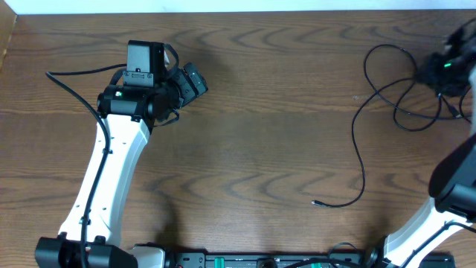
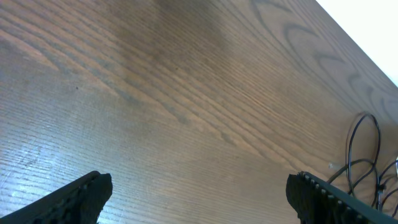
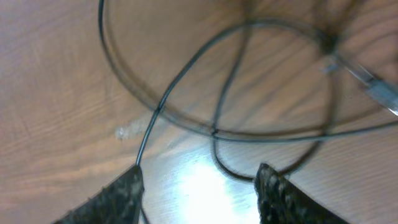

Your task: Untangle cables

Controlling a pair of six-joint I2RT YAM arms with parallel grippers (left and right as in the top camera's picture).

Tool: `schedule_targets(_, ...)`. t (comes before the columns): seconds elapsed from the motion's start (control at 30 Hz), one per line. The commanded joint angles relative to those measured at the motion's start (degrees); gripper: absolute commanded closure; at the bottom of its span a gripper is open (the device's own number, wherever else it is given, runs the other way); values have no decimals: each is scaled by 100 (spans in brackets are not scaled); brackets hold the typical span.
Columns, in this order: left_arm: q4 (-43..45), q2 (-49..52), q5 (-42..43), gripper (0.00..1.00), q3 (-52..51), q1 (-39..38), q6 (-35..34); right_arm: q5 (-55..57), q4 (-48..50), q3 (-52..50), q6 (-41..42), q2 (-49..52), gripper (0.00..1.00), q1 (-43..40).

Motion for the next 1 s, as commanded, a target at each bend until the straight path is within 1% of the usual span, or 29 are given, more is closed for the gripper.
schedule_targets(0.0, -4, 52, -39, 5, 24, 17, -7, -50, 363, -339, -487, -35, 43, 208)
schedule_targets(0.13, -4, 52, -39, 5, 24, 17, -7, -72, 885, -662, -981, -33, 42, 455)
schedule_targets(0.23, -4, 52, -39, 5, 24, 17, -7, -70, 1207, -927, -1143, -35, 42, 634)
schedule_targets(0.37, -4, 52, -39, 5, 24, 17, -7, -33, 1687, -1346, -1161, -33, 46, 824)
schedule_targets(0.43, -2, 52, -39, 5, 24, 17, -7, 254, 2094, -1683, -1163, -33, 49, 918)
schedule_targets(0.6, -4, 52, -39, 5, 24, 17, -7, 452, 2677, -2186, -1421, -22, 50, 977)
schedule_targets(0.73, -2, 52, -39, 5, 24, 17, -7, 706, 3003, -2389, -1464, -7, 50, 970)
schedule_targets(0.87, -4, 52, -39, 5, 24, 17, -7, 706, 3211, -2498, -1720, 44, 51, 970)
schedule_targets(0.97, -4, 52, -39, 5, 24, 17, -7, 706, 3320, -2498, -1757, 170, 52, 968)
